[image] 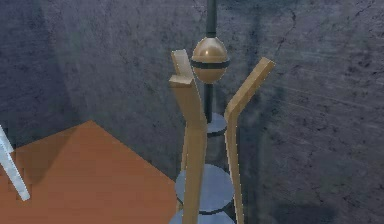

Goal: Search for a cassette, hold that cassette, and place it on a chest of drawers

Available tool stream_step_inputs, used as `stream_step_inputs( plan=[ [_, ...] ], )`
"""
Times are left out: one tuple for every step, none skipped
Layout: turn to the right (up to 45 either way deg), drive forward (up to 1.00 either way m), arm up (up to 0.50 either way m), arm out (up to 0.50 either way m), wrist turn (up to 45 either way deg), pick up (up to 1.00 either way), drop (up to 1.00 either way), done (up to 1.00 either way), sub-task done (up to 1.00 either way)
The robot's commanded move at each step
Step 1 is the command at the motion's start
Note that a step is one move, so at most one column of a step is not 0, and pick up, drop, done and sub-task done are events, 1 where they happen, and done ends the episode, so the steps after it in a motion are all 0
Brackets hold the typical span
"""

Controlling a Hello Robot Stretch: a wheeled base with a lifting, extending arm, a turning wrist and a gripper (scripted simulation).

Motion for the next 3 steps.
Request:
stream_step_inputs(
  plan=[
    [0.0,0.00,0.00,0.32,0.0,0.00,0.00,0.00,0.00],
    [0.0,0.00,0.00,0.00,45.0,0.00,0.00,0.00,0.00],
    [0.0,0.00,0.00,0.00,45.0,0.00,0.00,0.00,0.00]
  ],
)
